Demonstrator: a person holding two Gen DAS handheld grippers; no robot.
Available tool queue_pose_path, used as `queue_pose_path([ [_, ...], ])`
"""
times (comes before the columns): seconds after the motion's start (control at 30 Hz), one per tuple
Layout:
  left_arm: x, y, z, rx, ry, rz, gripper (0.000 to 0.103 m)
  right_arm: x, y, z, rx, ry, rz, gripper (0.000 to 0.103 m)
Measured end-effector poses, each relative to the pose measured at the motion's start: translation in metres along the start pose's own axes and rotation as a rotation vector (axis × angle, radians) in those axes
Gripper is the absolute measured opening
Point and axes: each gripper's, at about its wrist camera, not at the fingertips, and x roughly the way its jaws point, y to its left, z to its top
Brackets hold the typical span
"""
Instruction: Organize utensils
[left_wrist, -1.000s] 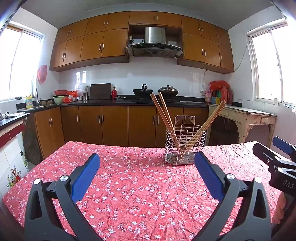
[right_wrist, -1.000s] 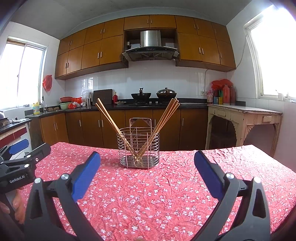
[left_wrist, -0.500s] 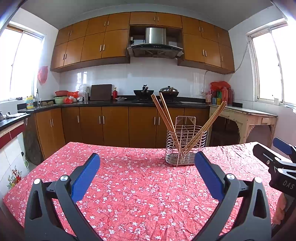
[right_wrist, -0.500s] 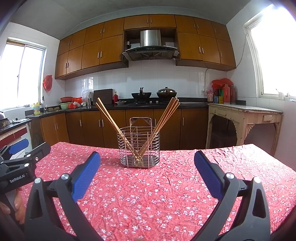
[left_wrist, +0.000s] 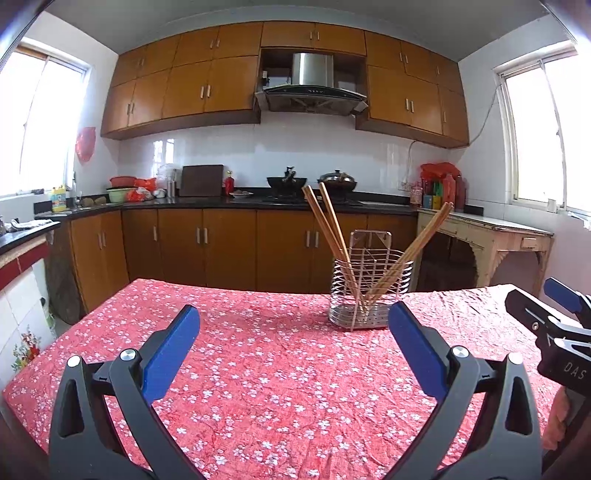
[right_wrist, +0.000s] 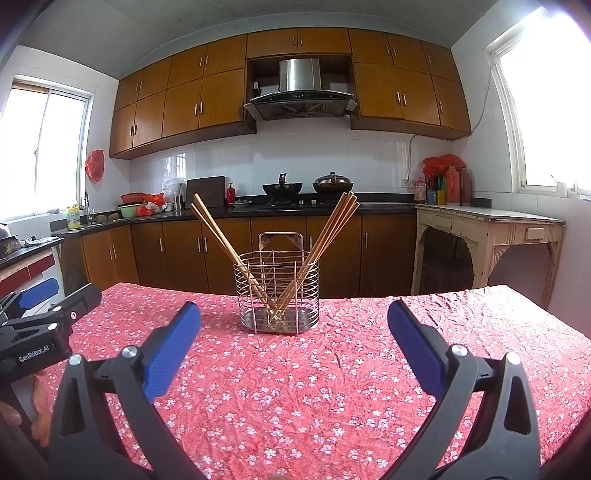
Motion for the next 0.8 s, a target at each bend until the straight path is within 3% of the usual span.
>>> queue_pose_path([
  [0.8,-0.0008,-0.0024,0.0028,-0.003,0.004,0.007,0.101,0.0000,-0.0006,0.0007,0.002,0.001,0.000,0.099],
])
